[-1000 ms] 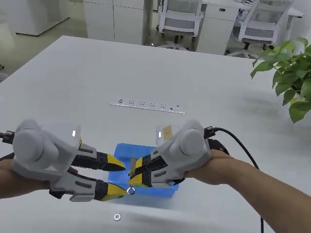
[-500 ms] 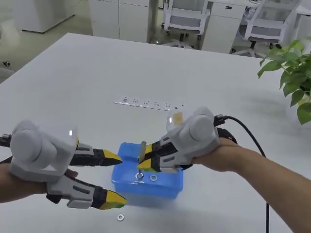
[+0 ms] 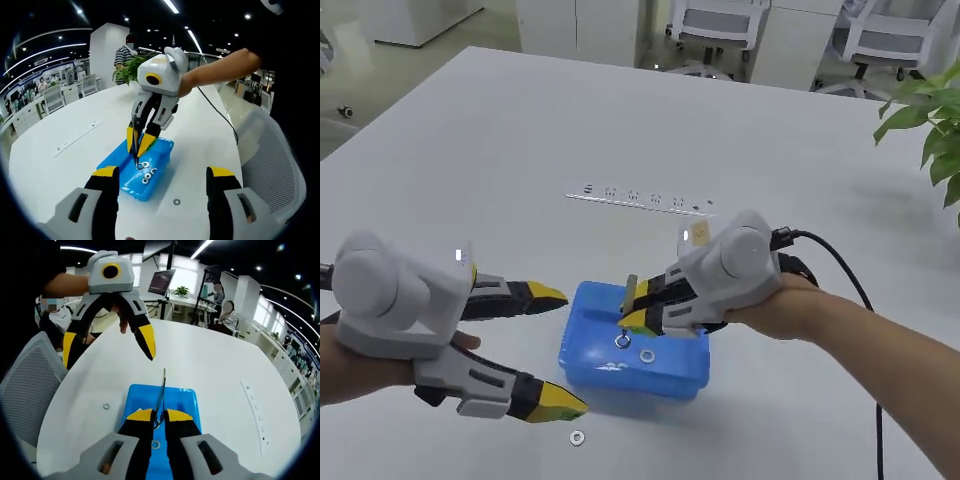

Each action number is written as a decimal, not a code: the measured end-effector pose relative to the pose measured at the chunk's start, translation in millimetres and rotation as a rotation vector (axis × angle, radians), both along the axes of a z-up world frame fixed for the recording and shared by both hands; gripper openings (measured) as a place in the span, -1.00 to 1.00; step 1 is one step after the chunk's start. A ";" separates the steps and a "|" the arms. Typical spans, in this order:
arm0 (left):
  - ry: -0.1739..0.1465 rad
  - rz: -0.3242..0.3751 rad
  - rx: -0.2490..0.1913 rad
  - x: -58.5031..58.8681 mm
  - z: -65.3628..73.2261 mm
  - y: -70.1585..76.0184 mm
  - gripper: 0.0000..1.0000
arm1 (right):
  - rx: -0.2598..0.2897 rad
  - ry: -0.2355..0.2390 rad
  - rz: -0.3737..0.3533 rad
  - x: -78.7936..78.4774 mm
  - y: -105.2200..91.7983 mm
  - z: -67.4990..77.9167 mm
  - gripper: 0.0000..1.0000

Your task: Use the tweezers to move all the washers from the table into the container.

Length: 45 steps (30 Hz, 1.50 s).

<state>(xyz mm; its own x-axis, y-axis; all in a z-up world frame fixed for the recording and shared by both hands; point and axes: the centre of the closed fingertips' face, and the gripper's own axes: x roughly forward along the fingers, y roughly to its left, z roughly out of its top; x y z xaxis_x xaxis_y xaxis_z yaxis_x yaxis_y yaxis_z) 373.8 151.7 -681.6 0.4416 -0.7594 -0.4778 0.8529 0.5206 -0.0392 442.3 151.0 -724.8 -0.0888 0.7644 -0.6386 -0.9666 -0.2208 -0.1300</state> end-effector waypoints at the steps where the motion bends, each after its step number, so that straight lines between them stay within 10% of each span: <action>1: 0.001 -0.001 0.000 0.3 -0.6 0.1 0.54 | 0.000 0.000 -0.001 1.2 0.4 -1.6 -0.81; 29: 0.001 -0.023 0.003 27.8 -5.7 -4.1 0.82 | -0.034 0.029 0.005 6.2 0.4 -32.7 -0.81; 45: -0.066 -0.107 0.045 52.3 -1.8 -18.4 0.04 | -0.032 0.027 0.008 5.1 -0.8 -35.4 -0.80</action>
